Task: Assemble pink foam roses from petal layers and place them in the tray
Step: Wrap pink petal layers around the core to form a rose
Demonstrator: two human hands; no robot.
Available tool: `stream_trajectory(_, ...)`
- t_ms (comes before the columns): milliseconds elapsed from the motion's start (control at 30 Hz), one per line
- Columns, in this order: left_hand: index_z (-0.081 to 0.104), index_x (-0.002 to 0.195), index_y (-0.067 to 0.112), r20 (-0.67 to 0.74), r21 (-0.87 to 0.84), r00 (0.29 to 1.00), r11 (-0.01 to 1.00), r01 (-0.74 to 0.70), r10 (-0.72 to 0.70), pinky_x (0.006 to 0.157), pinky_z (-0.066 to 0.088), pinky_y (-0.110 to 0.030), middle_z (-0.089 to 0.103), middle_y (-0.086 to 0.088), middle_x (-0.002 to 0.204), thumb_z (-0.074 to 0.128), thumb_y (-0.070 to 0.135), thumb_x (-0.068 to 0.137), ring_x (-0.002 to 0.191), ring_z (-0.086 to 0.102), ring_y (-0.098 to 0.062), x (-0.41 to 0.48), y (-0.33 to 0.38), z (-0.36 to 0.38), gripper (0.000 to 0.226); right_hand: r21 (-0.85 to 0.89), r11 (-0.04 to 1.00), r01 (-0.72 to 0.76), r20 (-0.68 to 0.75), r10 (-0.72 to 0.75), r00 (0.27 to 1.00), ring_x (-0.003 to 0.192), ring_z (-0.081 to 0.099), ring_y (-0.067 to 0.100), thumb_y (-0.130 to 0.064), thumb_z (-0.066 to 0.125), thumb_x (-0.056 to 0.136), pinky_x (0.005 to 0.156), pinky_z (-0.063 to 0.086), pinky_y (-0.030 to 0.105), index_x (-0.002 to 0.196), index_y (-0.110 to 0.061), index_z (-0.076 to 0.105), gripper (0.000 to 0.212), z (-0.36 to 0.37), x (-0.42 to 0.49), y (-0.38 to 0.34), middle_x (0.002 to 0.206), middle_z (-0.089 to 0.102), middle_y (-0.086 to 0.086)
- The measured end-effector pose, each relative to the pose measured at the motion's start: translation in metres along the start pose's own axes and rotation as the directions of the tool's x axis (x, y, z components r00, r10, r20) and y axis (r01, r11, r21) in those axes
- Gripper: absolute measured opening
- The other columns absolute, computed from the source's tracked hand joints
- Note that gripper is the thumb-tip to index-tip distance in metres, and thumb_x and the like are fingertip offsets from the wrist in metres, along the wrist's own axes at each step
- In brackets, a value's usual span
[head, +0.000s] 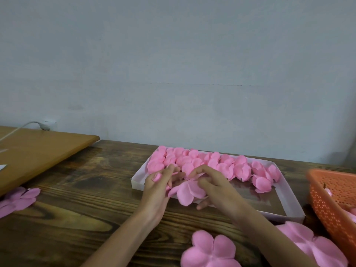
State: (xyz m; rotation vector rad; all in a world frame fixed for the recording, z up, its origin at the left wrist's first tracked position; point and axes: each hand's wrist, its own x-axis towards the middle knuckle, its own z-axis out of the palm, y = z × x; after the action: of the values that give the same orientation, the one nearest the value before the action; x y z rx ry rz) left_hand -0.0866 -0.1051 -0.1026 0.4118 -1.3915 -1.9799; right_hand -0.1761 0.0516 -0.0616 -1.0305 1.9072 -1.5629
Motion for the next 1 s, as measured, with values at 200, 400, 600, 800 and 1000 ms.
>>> stream_trajectory(200, 0.082, 0.086, 0.014, 0.017, 0.084, 0.999, 0.995, -0.053, 0.052, 0.081, 0.061, -0.036, 0.078, -0.021, 0.102, 0.076, 0.049, 0.088, 0.101, 0.077, -0.033, 0.004, -0.010, 0.000, 0.035, 0.021, 0.998, 0.058, -0.091, -0.055, 0.994, 0.080, 0.071, 0.014, -0.015, 0.064, 0.098, 0.065, 0.063, 0.040, 0.076, -0.021, 0.079, 0.027, 0.018, 0.001, 0.022, 0.087, 0.077, -0.005)
stream_trajectory(400, 0.077, 0.083, 0.008, 0.089, -0.029, 0.996, 1.000, -0.012, 0.015, 0.065, 0.061, -0.031, 0.077, -0.019, 0.103, 0.085, 0.067, 0.073, 0.097, 0.077, -0.035, 0.001, -0.004, 0.001, 0.060, 0.015, 0.987, 0.159, -0.260, -0.150, 0.954, 0.073, 0.067, 0.011, -0.003, 0.087, 0.075, 0.066, 0.054, 0.024, 0.076, -0.011, 0.065, 0.023, 0.020, -0.003, 0.033, 0.077, 0.072, -0.002)
stream_trajectory(600, 0.054, 0.113, -0.019, 0.150, -0.104, 0.988, 0.994, -0.016, 0.031, 0.094, 0.057, -0.045, 0.069, -0.019, 0.127, 0.058, 0.054, 0.102, 0.104, 0.068, -0.035, -0.005, 0.005, -0.001, 0.074, -0.012, 0.992, 0.127, -0.253, -0.126, 0.959, 0.076, 0.064, -0.001, 0.002, 0.088, 0.069, 0.064, 0.050, 0.014, 0.087, -0.015, 0.067, 0.033, 0.022, -0.006, 0.034, 0.087, 0.071, -0.010)
stream_trajectory(800, 0.060, 0.088, -0.014, 0.219, -0.024, 0.975, 0.999, -0.043, 0.047, 0.106, 0.047, -0.062, 0.070, -0.013, 0.132, 0.062, 0.059, 0.098, 0.116, 0.065, -0.037, -0.012, 0.008, 0.006, 0.074, -0.005, 0.992, 0.125, -0.215, -0.123, 0.969, 0.078, 0.066, -0.002, 0.002, 0.088, 0.070, 0.065, 0.052, 0.014, 0.088, -0.016, 0.073, 0.030, 0.027, -0.008, 0.034, 0.089, 0.074, -0.012)
stream_trajectory(1000, 0.059, 0.086, -0.013, 0.160, -0.063, 0.983, 0.995, -0.080, 0.089, 0.097, 0.051, -0.067, 0.066, -0.029, 0.127, 0.072, 0.055, 0.087, 0.108, 0.065, -0.047, -0.019, 0.008, 0.015, 0.069, 0.237, 0.968, 0.081, -0.139, -0.049, 0.989, 0.069, 0.073, 0.014, -0.004, 0.081, 0.085, 0.059, 0.059, 0.027, 0.079, -0.014, 0.074, 0.014, 0.028, -0.010, 0.032, 0.078, 0.077, 0.006)
